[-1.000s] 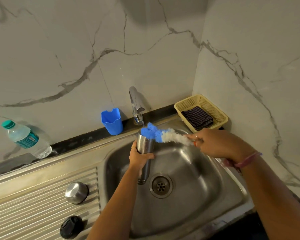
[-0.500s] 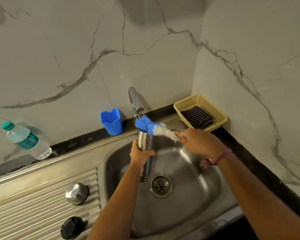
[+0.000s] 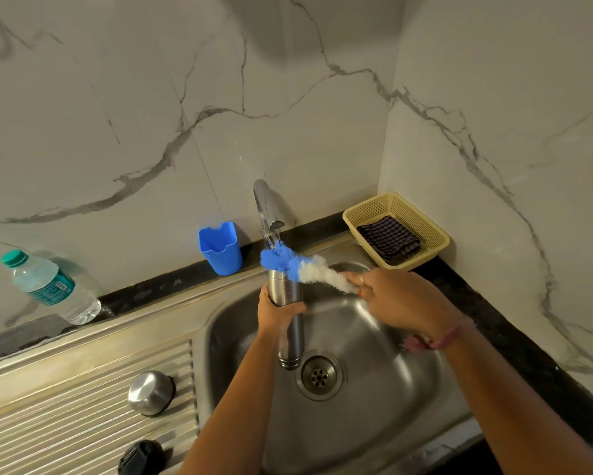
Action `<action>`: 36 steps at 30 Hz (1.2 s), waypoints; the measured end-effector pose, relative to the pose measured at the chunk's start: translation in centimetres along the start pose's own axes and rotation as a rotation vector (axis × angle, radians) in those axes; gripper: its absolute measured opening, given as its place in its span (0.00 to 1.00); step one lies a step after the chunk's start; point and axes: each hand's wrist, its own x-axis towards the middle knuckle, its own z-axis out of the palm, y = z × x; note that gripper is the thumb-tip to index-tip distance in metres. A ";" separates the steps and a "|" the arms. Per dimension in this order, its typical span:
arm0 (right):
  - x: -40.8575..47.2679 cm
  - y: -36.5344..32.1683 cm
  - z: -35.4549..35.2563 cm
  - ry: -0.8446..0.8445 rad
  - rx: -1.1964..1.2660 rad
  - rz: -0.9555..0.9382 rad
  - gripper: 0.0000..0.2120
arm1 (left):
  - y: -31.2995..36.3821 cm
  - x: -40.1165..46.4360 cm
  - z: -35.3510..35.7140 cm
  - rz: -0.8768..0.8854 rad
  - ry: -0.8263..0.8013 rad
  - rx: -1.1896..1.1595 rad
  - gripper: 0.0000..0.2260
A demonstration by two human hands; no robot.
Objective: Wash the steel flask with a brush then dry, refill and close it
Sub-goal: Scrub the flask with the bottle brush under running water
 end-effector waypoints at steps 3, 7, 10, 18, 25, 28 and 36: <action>-1.7 2.0 0.4 -0.030 0.153 0.016 0.19 | 0.3 0.2 -0.3 -0.033 -0.031 -0.045 0.36; -0.7 2.5 4.3 0.136 0.340 0.078 0.17 | 1.1 0.0 0.1 -0.082 -0.126 -0.141 0.35; -0.1 2.0 7.7 0.220 0.508 -0.048 0.19 | 1.5 -0.3 0.3 -0.120 -0.179 -0.230 0.31; -0.5 4.8 11.0 0.241 0.706 0.036 0.20 | 0.2 0.2 -1.3 -0.162 -0.208 -0.317 0.34; -1.6 4.6 13.2 0.244 0.769 -0.064 0.25 | 0.2 0.2 -0.5 -0.217 -0.195 -0.506 0.25; -2.5 3.6 14.3 0.240 0.754 -0.048 0.25 | 0.0 0.5 0.0 -0.223 -0.278 -0.599 0.30; 1.8 1.5 14.9 0.417 0.730 -0.001 0.24 | -0.5 -0.4 2.0 -0.217 -0.328 -0.515 0.31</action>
